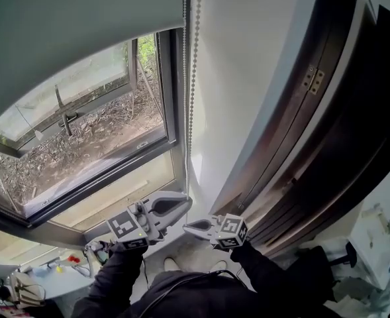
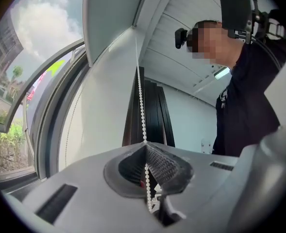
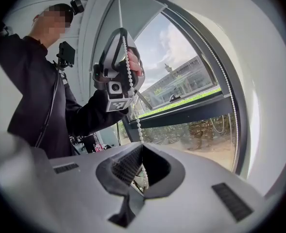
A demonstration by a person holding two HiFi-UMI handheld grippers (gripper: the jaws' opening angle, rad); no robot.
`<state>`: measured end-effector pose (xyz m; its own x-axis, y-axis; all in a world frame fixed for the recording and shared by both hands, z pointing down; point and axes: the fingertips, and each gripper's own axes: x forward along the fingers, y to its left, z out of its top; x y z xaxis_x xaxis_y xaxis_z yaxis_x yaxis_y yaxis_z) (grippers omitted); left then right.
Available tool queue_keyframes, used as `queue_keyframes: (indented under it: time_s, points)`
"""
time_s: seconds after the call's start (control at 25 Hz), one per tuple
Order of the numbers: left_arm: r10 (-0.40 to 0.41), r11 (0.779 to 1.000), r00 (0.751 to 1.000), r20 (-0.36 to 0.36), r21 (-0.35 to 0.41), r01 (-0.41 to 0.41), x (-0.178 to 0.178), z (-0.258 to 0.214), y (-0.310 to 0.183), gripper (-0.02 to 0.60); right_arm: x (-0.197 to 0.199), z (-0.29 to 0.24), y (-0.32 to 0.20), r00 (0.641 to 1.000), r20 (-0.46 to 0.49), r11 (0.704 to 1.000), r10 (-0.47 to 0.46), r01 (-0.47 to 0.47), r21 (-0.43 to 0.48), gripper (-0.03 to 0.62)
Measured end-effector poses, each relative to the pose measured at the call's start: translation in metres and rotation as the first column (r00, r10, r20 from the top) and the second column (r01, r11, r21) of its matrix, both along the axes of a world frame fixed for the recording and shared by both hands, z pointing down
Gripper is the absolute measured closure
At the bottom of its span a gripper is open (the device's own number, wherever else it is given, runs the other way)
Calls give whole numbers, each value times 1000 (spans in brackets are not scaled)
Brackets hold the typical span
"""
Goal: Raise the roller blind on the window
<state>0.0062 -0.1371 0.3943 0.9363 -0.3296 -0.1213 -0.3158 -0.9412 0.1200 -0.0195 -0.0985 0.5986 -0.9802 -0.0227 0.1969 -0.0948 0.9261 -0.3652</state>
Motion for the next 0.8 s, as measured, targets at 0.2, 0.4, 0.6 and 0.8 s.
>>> queue_keyframes:
  time_s: [0.2,0.4,0.6,0.8]
  points:
    - [15,1000,1000,-28,20,-15,0,4,1,574,3,-6,15,996,8,987,-87,85,137,586]
    - [24,999,999,-21,-23,-25,7,19,5,574,12,-39,3,995,87,994,-55,47,97,412]
    - [22,992,999,38,-128,-17,12,79,11,574,42,-115,-29,961,278,992,1,-37,123,324]
    - [89,985,990,106,-155,-72,29,139,29,574,52,-187,-36,942,336,973,-28,-52,225,303]
